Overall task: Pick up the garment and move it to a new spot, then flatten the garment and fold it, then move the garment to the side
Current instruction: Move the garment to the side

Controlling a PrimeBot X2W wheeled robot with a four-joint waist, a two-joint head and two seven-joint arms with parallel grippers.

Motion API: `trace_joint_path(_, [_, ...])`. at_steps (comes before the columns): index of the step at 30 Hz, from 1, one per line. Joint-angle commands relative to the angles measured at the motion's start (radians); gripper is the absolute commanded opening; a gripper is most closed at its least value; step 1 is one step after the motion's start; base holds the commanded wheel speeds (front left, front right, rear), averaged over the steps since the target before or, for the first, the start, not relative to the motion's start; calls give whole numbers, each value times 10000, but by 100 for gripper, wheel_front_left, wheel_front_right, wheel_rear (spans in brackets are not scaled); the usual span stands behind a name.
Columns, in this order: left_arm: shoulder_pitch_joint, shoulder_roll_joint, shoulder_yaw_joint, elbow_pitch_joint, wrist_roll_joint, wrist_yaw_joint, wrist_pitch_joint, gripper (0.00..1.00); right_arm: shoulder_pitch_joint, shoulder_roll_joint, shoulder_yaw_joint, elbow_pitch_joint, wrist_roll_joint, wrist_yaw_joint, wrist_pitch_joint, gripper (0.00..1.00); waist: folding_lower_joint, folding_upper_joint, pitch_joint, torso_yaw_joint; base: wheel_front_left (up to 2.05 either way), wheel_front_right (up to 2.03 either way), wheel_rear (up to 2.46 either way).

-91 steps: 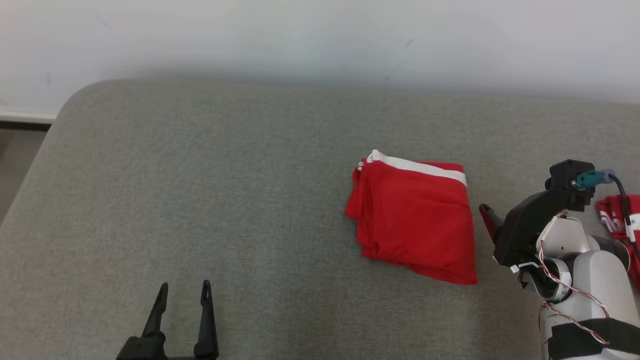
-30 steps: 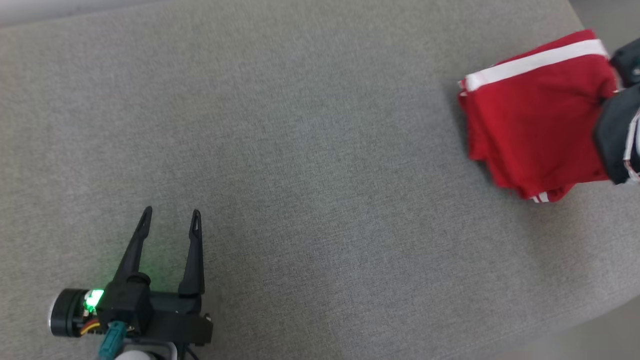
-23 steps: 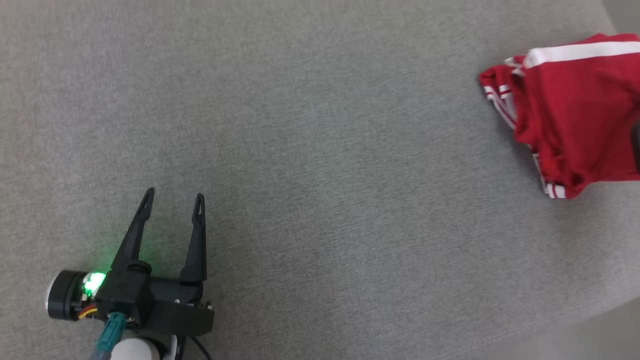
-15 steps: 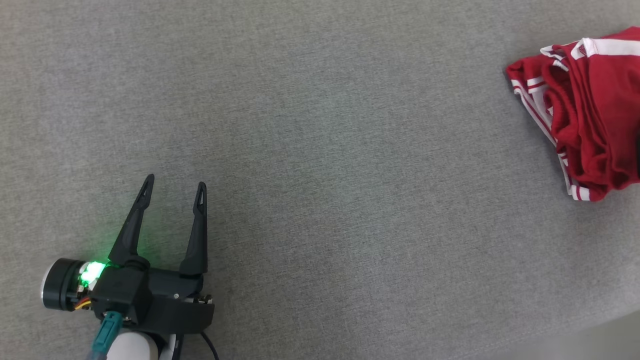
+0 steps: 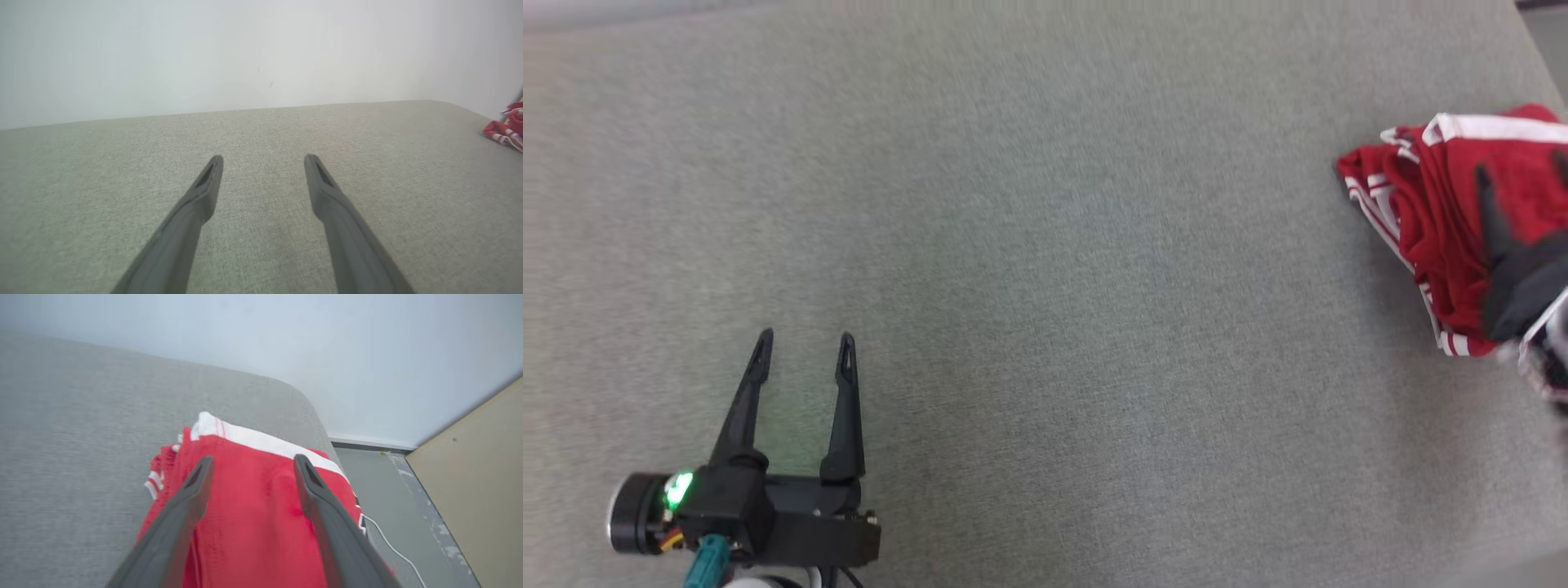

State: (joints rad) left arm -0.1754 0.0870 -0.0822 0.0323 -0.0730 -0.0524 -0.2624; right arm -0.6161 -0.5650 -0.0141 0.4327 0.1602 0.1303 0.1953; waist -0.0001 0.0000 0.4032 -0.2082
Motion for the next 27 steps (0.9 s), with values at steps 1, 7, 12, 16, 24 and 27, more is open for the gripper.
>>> trace_joint_path(1, [246,-80,37,66,-140,82,-26,100,673,452,-167,-609,202,-1,-242,100,1,0,-817,518,0,0,0])
trace_joint_path(7, [728,-275,153,233,-565,227,-27,100,3082,1904,-819,-2828,742,-1,-1043,100,1,0,-1826,1276,0,0,0])
trace_joint_path(12, [1154,-349,354,255,-922,211,-27,100,4696,3057,-779,-3775,955,-1,-1973,100,1,0,-2530,1837,0,0,0])
trace_joint_path(16, [1571,-366,469,352,-906,331,-27,100,5548,3649,-616,-3608,1095,-1,-2836,100,1,0,-3057,2139,0,0,0])
trace_joint_path(24, [2389,-372,803,824,-1114,513,-27,100,6440,4385,2,-2574,1095,-1,-3855,100,1,0,-3840,2434,0,0,0])
trace_joint_path(27, [2621,-373,873,967,-1114,507,-27,100,6580,4573,176,-2332,1060,-1,-3979,100,1,0,-4002,2454,0,0,0])
